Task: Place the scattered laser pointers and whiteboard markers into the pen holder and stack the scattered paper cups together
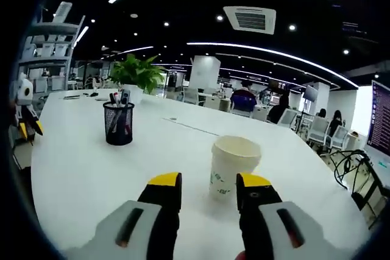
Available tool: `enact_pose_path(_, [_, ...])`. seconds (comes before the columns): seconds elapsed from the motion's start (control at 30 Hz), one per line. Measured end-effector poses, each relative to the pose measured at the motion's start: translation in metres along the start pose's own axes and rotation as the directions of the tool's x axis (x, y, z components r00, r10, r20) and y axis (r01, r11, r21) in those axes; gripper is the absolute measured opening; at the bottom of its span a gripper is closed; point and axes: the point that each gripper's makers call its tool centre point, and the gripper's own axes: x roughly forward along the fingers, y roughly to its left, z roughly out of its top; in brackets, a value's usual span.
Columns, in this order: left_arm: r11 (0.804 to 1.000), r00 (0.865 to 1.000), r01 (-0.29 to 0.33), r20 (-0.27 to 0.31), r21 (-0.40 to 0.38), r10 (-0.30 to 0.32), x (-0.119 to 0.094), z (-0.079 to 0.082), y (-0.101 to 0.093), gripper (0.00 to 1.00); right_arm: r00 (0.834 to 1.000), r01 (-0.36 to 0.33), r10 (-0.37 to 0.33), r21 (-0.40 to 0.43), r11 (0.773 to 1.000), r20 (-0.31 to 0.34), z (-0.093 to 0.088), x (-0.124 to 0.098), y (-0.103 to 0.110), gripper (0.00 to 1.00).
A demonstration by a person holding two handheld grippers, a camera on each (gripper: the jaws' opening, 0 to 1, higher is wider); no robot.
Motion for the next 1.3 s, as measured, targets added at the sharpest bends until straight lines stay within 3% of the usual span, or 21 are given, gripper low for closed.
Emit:
enact_pose_path(0.27, [1.0, 1.0, 0.004, -0.001, -0.002, -0.004, 0.001, -0.001, -0.001, 0.43, 1.0, -0.004, 0.005, 0.035, 0.999, -0.008, -0.01, 0.004, 0.006, 0.47])
enact_pose_path(0.63, [1.0, 1.0, 0.004, -0.001, -0.001, -0.004, 0.0, -0.001, 0.0, 0.43, 1.0, 0.029, -0.027, 0.195, 0.98, -0.01, -0.035, 0.009, 0.005, 0.57])
enact_pose_path(1.3, [1.0, 1.0, 0.004, 0.001, 0.0, -0.004, 0.0, 0.0, 0.0, 0.43, 0.998, 0.062, -0.059, 0.21, 0.976, -0.023, -0.046, 0.021, 0.006, 0.62])
